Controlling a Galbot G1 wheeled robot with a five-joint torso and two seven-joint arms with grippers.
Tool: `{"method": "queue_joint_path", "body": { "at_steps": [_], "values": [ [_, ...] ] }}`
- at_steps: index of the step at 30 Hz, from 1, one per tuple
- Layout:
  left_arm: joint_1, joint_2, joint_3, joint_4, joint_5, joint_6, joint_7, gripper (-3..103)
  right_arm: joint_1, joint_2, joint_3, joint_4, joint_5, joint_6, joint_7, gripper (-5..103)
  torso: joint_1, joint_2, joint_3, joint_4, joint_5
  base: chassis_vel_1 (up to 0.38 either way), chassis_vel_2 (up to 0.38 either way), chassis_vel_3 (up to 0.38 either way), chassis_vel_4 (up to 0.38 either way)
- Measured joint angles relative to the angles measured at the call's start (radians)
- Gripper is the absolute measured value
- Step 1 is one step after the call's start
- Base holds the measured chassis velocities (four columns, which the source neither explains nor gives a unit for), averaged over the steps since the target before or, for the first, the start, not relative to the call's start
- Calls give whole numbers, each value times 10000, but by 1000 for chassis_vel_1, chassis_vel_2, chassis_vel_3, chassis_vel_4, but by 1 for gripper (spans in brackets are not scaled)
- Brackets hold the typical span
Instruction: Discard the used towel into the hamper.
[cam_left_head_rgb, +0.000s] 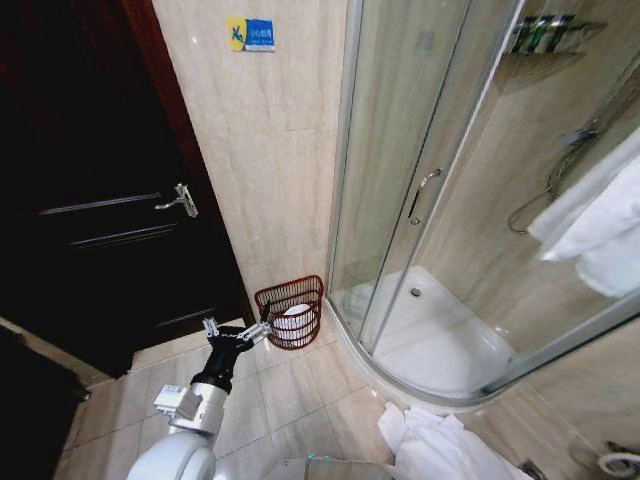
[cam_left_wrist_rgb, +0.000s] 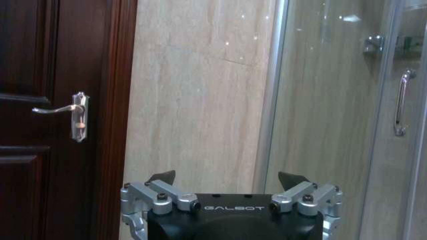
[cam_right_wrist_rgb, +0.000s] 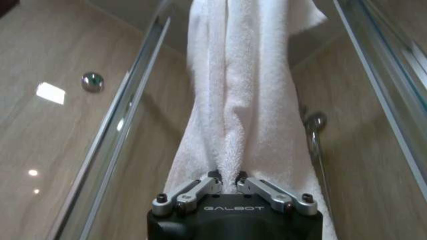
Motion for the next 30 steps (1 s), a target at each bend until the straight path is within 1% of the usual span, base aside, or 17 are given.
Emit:
{"method": "queue_joint_path", "body": {
  "at_steps": [2, 3, 6, 7, 11, 12, 15, 16, 19, 20, 25, 30],
  "values": [
    [0, -1, 0, 0, 0, 0, 0, 100, -252, 672, -379, 271, -534, 224, -96, 7, 1, 0, 0, 0, -7, 0, 0, 0, 0],
    [0, -1, 0, 0, 0, 0, 0, 100, -252, 672, -379, 271, -534, 224, -96, 7, 1, 0, 0, 0, -7, 0, 0, 0, 0],
    [0, -1, 0, 0, 0, 0, 0, 100, -485, 1255, -802, 539, -1133, 444, -200, 7, 0, 0, 0, 1, -12, 0, 0, 0, 0],
    [0, -1, 0, 0, 0, 0, 0, 100, -485, 1255, -802, 539, -1133, 444, -200, 7, 0, 0, 0, 1, -12, 0, 0, 0, 0],
    [0, -1, 0, 0, 0, 0, 0, 100, -824, 1891, -1593, 767, -2132, 825, -410, 7, 0, 0, 0, 1, -12, 0, 0, 0, 0],
    [0, -1, 0, 0, 0, 0, 0, 100, -824, 1891, -1593, 767, -2132, 825, -410, 7, 0, 0, 0, 1, -12, 0, 0, 0, 0],
    [0, 0, 0, 0, 0, 0, 0, 100, -1018, 2331, -2358, 810, -2726, 1113, -436, 7, 0, 0, -1, 1, -10, 0, 0, 0, 0],
    [0, 0, 0, 0, 0, 0, 0, 100, -1018, 2331, -2358, 810, -2726, 1113, -436, 7, 0, 0, -1, 1, -10, 0, 0, 0, 0],
    [0, -1, 0, 0, 0, 1, 0, 100, -1147, 2796, -2909, 728, -3160, 1288, -447, 7, 0, 0, 0, 2, -8, 0, 0, 0, 0],
    [0, -1, 0, 0, 0, 1, 0, 100, -1147, 2796, -2909, 728, -3160, 1288, -447, 7, 0, 0, 0, 2, -8, 0, 0, 0, 0],
    [0, -1, 0, 0, 0, 0, 0, 100, -1261, 3325, -3405, 251, -3746, 1587, -621, 7, 0, 0, 0, 1, -8, 0, 0, 0, 0],
    [0, -1, 0, 0, 0, 0, 0, 100, -1345, 3677, -3632, -164, -3956, 1767, -801, 7, 1, -1, 0, 1, -6, 0, 0, 0, 0]
  ]
}}
